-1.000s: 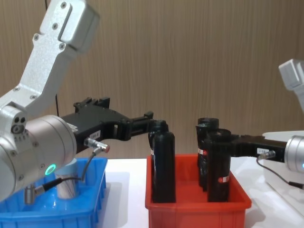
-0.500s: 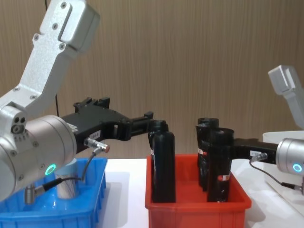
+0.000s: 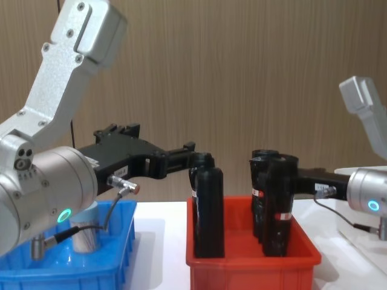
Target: Pick the cotton swabs from the blue box and place them into the white box.
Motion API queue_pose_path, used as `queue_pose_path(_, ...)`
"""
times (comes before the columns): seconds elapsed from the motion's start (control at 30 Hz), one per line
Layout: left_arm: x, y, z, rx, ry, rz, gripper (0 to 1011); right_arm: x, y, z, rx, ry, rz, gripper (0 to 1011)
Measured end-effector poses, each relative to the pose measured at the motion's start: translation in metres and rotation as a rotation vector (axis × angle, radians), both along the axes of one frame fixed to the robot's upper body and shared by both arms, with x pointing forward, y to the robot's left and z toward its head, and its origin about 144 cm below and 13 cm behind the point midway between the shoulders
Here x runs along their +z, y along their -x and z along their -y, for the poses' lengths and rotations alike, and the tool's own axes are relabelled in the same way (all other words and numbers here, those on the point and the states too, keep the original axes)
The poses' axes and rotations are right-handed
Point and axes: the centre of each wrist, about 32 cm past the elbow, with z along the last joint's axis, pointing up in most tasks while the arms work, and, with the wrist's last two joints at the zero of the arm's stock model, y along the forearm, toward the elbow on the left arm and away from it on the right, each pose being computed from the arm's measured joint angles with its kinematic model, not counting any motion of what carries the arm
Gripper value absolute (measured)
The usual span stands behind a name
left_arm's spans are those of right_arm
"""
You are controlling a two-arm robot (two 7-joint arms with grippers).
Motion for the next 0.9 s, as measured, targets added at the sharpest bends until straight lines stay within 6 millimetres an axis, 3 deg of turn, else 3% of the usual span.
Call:
queue_pose_path(0.43, 0.000, 0.000, 0.000, 0.000, 0.000, 0.000, 1003, 0.026, 0.013, -0.002, 0.007, -0.048, 0.070, 447)
queue_pose_path(0.9, 0.000, 0.000, 0.000, 0.000, 0.000, 0.000, 1003, 0.074, 0.041, 0.003, -0.028, -0.098, 0.192, 447)
